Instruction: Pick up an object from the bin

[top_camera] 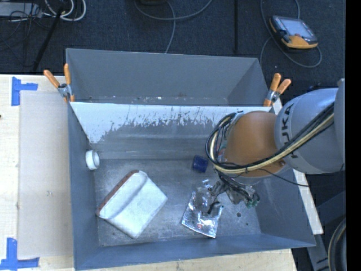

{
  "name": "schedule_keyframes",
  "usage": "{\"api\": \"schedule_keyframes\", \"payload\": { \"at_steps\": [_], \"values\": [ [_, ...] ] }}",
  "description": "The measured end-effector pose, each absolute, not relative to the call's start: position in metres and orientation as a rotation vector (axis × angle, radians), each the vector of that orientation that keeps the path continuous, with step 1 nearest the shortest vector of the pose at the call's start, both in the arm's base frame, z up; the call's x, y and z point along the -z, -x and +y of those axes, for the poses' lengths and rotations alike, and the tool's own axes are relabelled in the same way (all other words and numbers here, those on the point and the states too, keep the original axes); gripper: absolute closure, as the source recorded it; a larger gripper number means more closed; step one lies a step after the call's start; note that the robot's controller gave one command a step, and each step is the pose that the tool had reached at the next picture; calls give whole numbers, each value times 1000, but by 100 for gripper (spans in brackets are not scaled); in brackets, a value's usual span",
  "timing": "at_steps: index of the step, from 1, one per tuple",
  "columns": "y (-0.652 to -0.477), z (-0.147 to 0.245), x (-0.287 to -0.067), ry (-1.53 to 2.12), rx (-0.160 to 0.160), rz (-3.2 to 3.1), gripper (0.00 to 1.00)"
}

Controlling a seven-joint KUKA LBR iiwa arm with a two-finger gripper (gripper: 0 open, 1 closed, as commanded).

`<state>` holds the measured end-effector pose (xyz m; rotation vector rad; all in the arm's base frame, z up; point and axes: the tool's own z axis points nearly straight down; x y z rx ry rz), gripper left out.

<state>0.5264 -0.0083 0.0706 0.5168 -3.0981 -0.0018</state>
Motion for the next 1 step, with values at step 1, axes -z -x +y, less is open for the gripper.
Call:
{"api": "schedule_keyframes", "payload": {
  "at_steps": [1],
  "values": [
    [-499, 3, -183, -629, -1, -3084, 100]
  ]
}}
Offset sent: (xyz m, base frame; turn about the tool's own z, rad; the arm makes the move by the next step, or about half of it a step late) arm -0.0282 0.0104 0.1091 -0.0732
